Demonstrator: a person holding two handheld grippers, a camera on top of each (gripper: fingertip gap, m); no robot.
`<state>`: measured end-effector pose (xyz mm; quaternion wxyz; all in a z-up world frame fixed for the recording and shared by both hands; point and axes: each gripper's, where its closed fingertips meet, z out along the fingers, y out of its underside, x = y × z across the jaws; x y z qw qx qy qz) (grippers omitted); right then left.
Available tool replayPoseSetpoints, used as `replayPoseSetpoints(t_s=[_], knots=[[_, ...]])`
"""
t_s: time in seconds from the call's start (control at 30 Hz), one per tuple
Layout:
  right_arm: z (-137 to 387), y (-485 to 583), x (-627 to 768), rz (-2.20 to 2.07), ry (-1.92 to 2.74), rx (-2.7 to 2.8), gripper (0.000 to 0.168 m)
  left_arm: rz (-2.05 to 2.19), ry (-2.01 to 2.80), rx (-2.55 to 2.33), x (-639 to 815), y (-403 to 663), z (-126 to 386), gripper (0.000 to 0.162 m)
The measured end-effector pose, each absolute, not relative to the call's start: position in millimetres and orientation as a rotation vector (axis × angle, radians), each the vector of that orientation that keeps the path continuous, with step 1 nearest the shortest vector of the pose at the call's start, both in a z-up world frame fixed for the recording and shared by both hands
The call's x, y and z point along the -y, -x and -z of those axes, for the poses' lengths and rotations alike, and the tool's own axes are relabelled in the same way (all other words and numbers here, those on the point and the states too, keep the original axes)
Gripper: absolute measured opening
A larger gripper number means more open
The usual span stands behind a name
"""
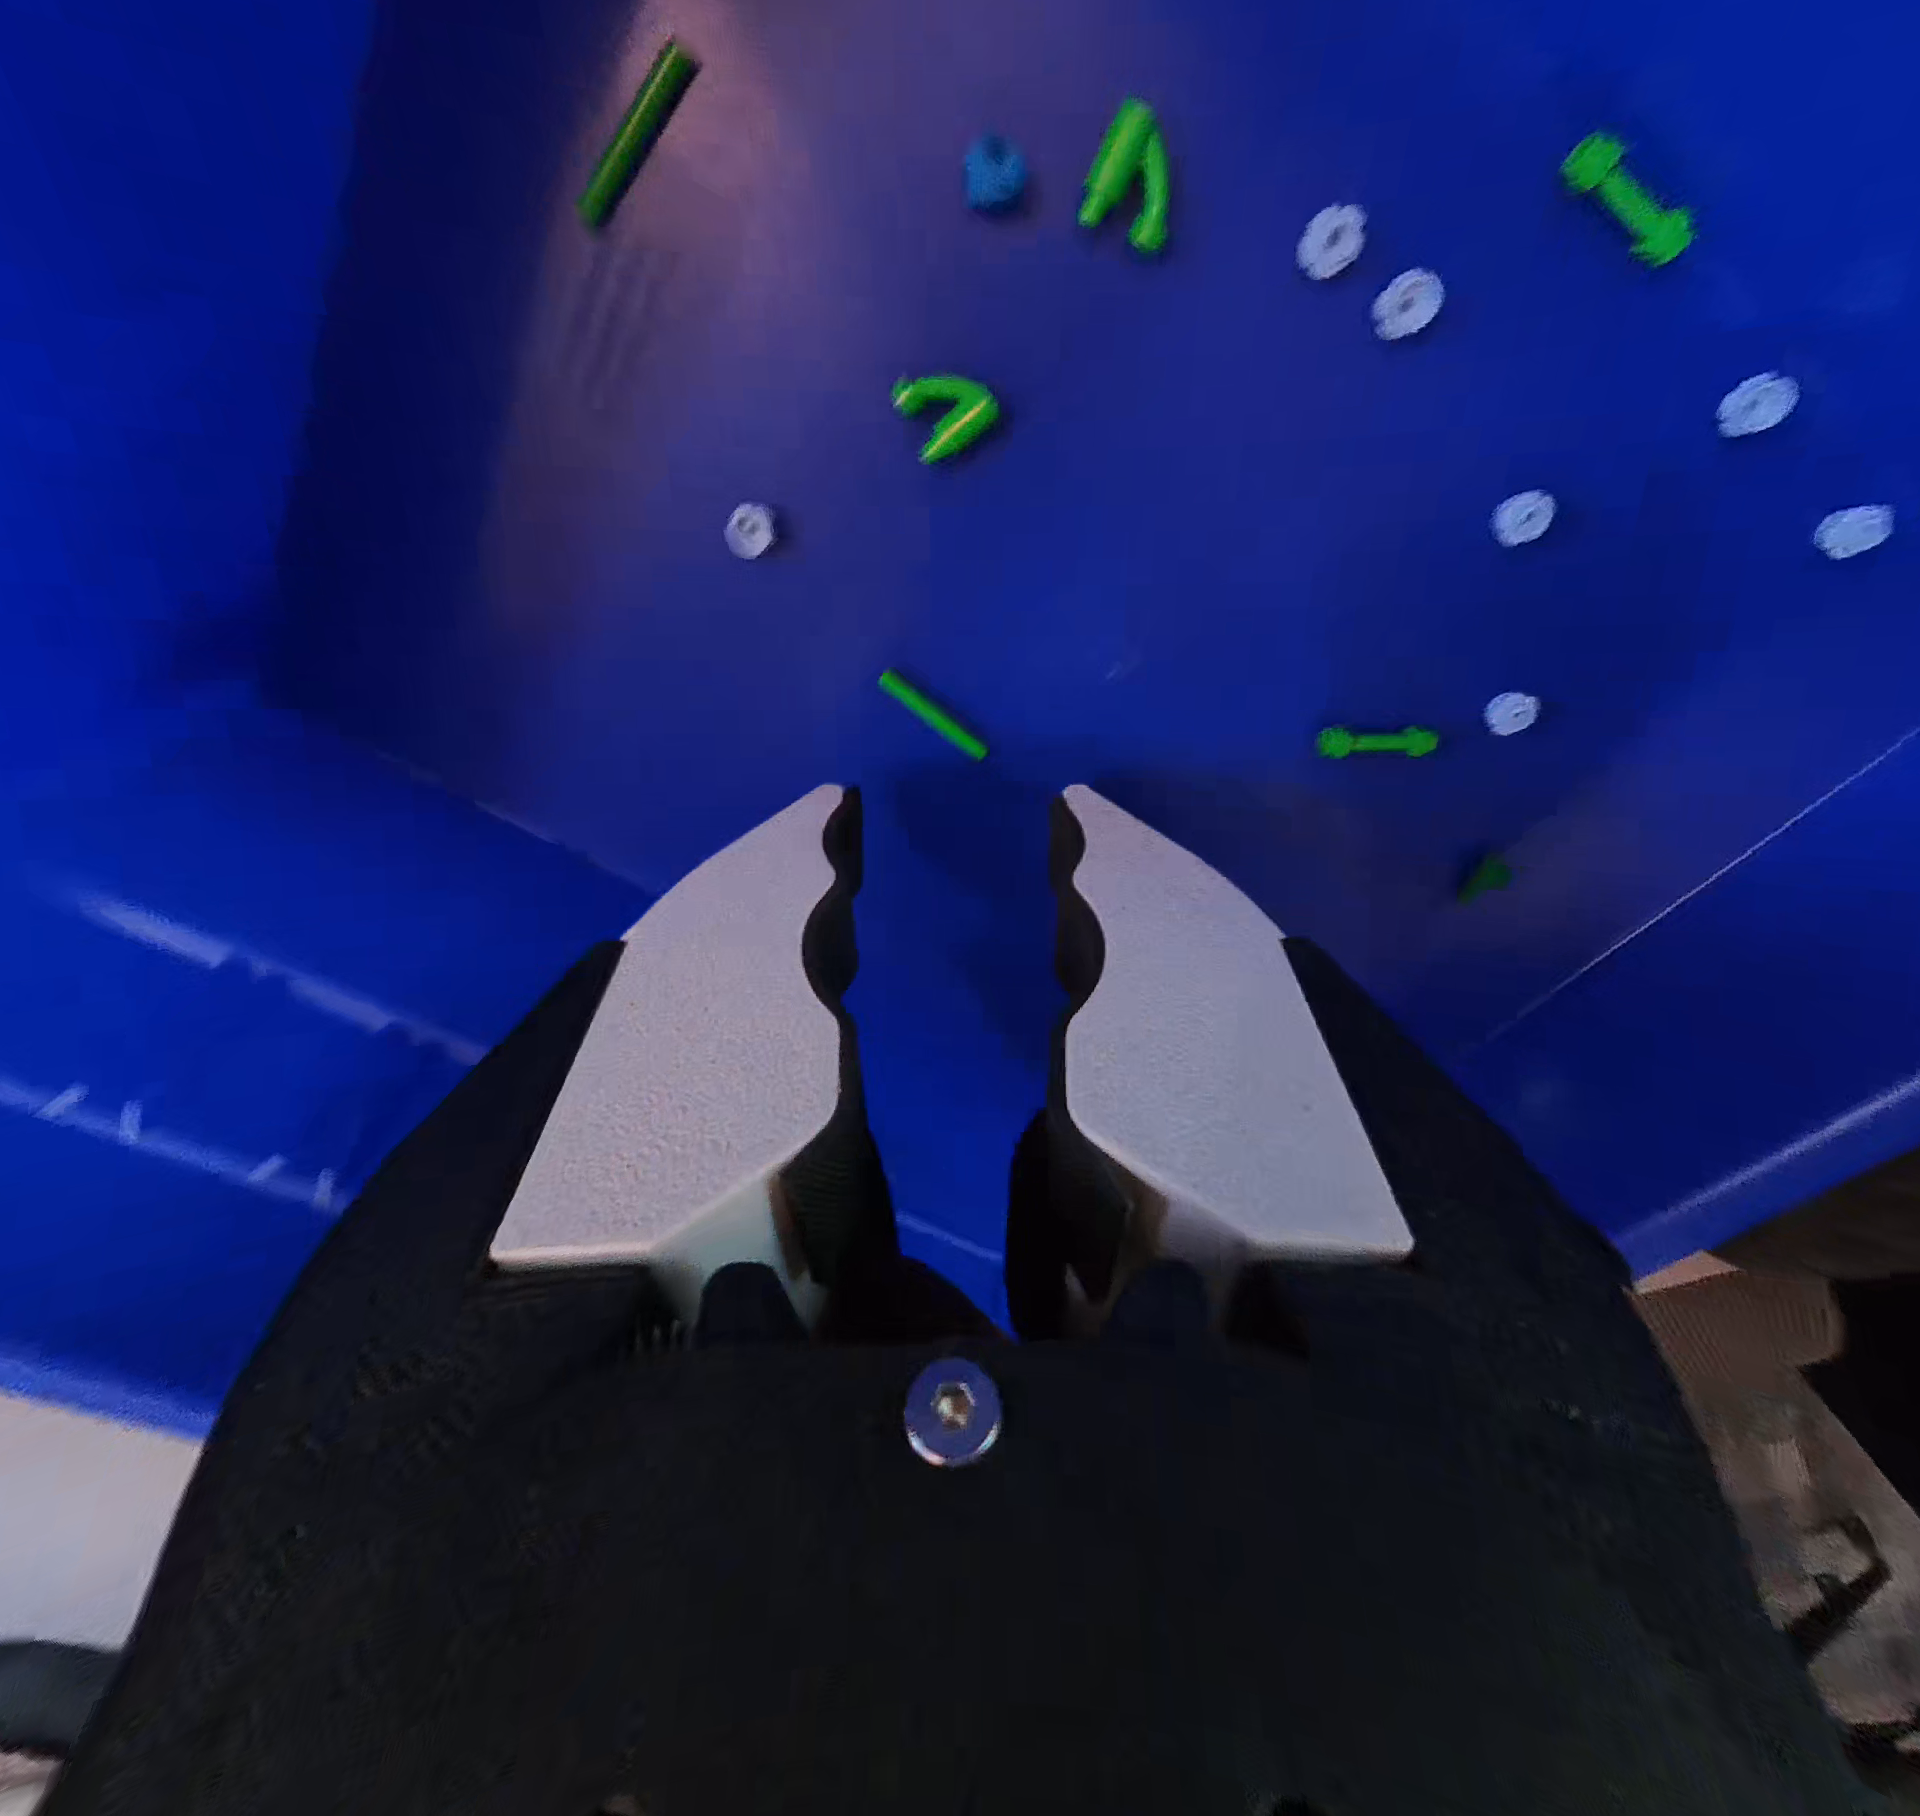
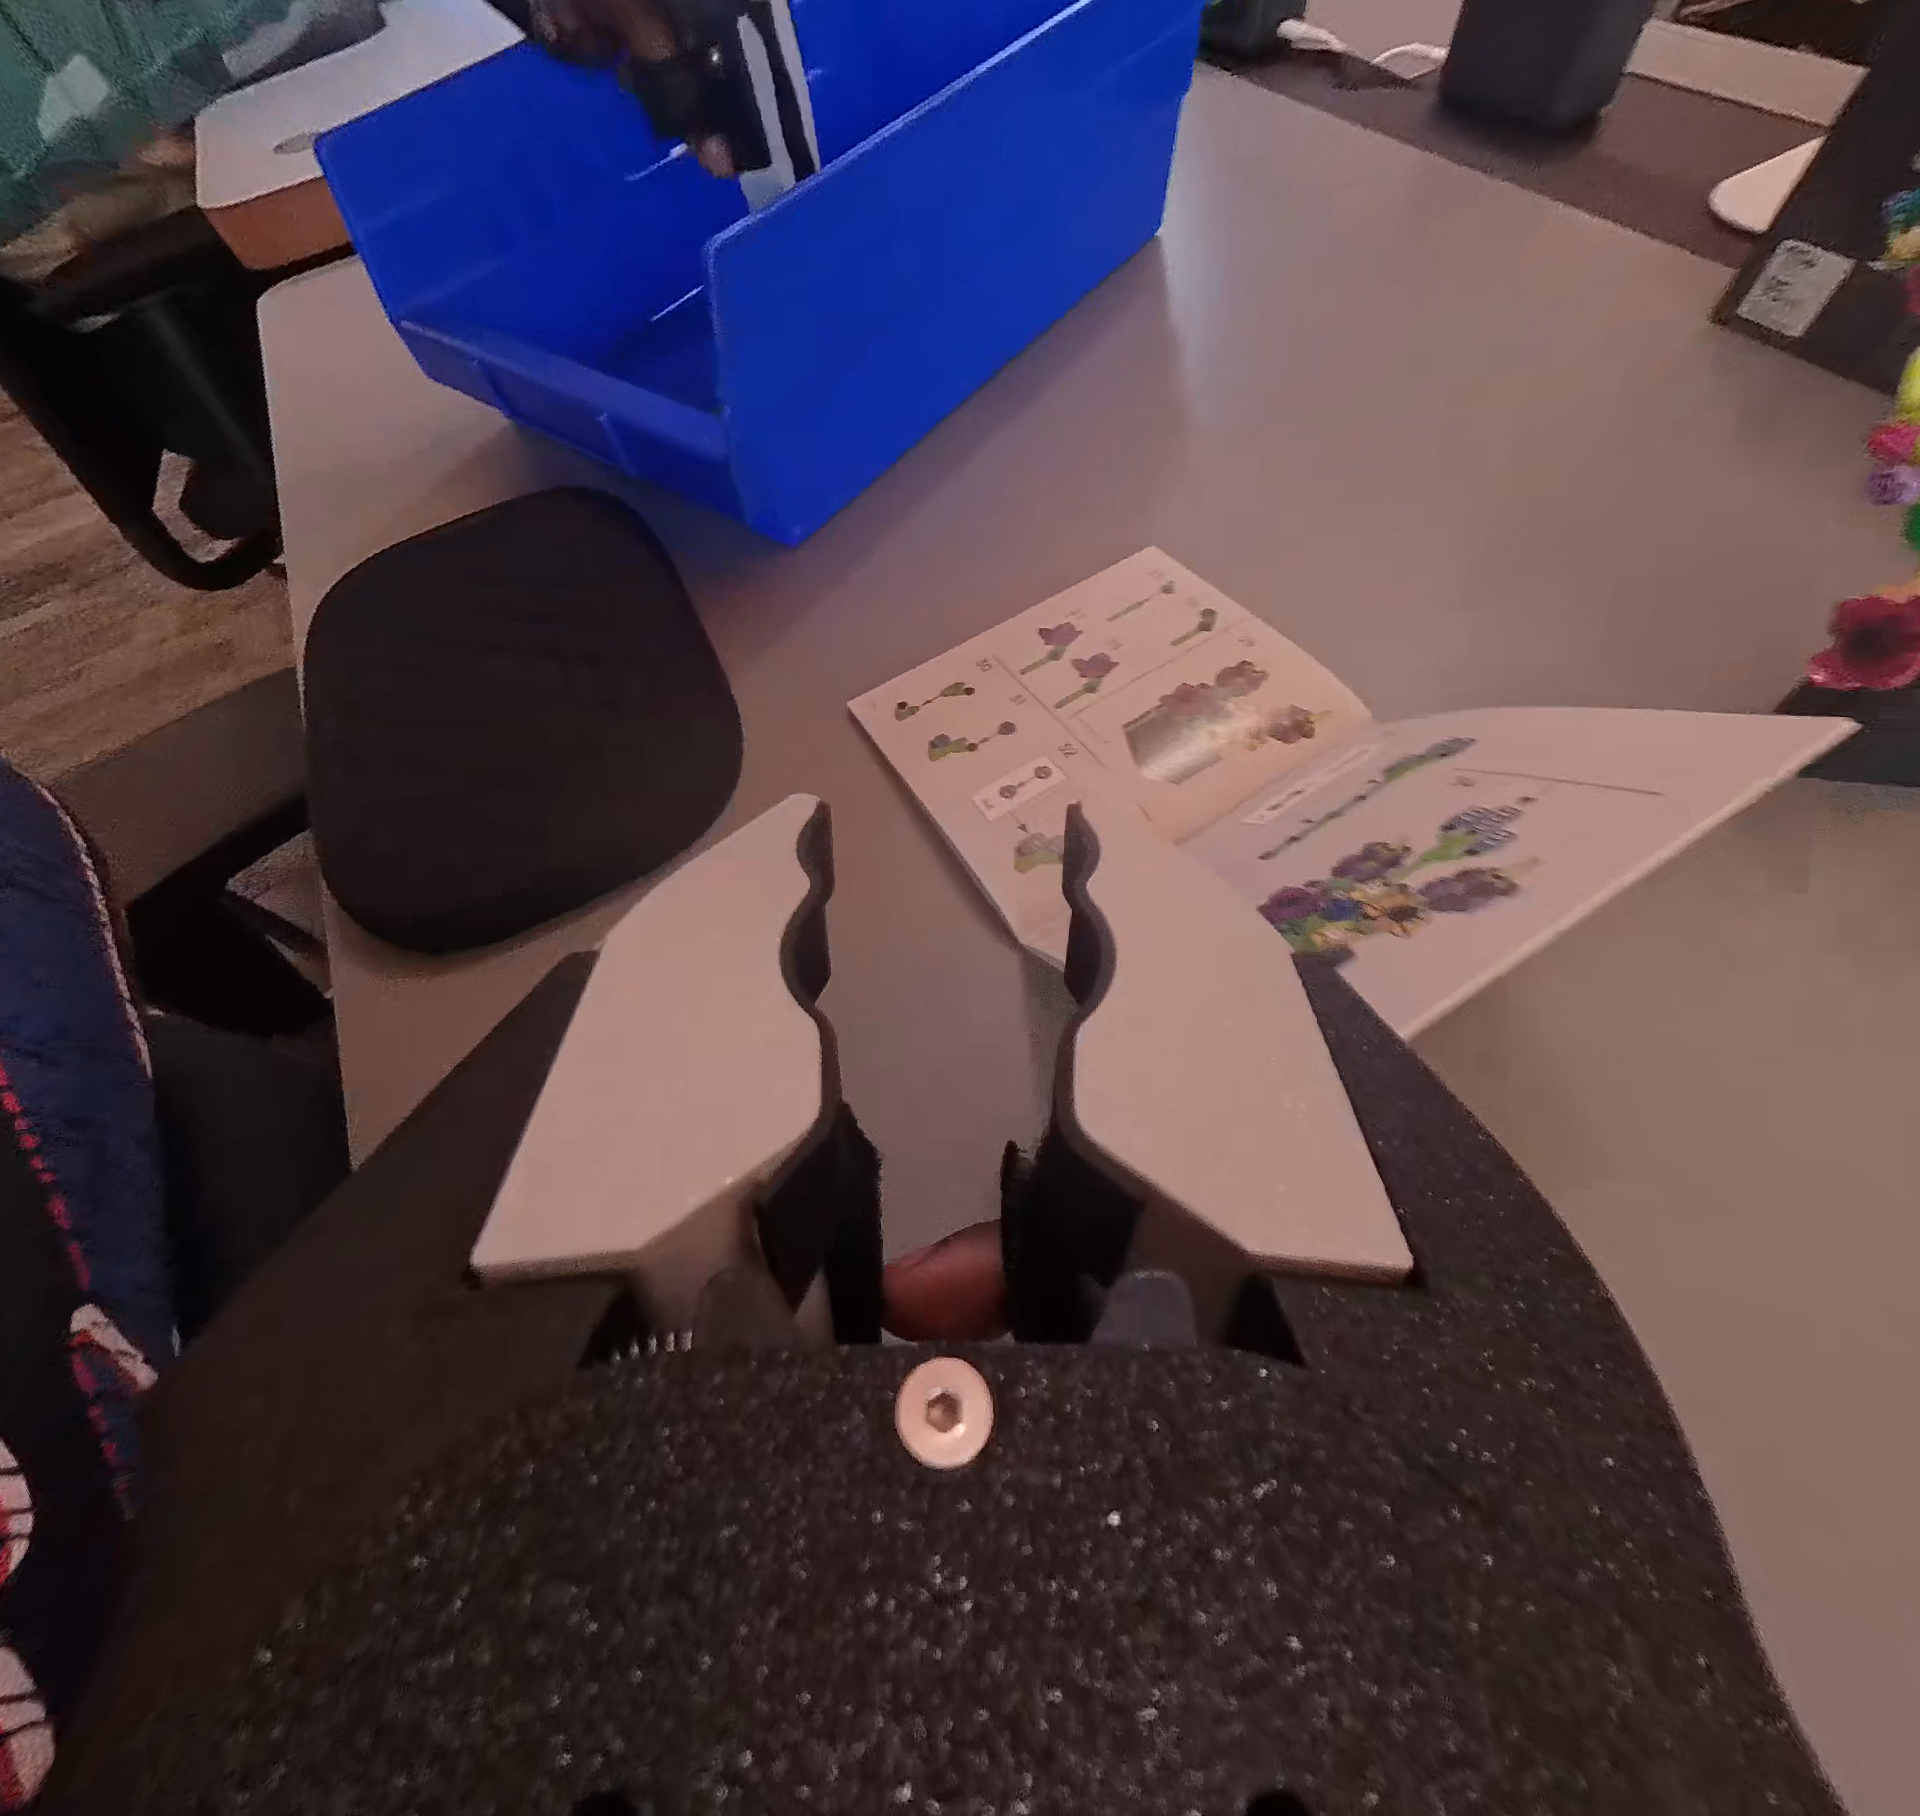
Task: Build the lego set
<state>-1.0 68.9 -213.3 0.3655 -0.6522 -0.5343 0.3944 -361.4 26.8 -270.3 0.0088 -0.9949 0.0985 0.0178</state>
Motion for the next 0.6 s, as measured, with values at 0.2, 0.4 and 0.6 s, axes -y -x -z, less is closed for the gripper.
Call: replayPoseSetpoints(t_s=[0.2, 0.4, 0.6], knots=[[216, -9, -81, -1.000, 1.707, 1.326, 0.041, -0.115, 3.184, -0.362, -29, 357, 280, 0.034], [221, -11, -86, -0.975, 1.721, 1.333, 0.041, -0.009, 3.214, -0.346, -26, 353, 283, 0.019], [222, -11, -88, -0.981, 1.728, 1.324, 0.041, -0.170, 3.167, -0.572, -28, 350, 284, 0.001]])
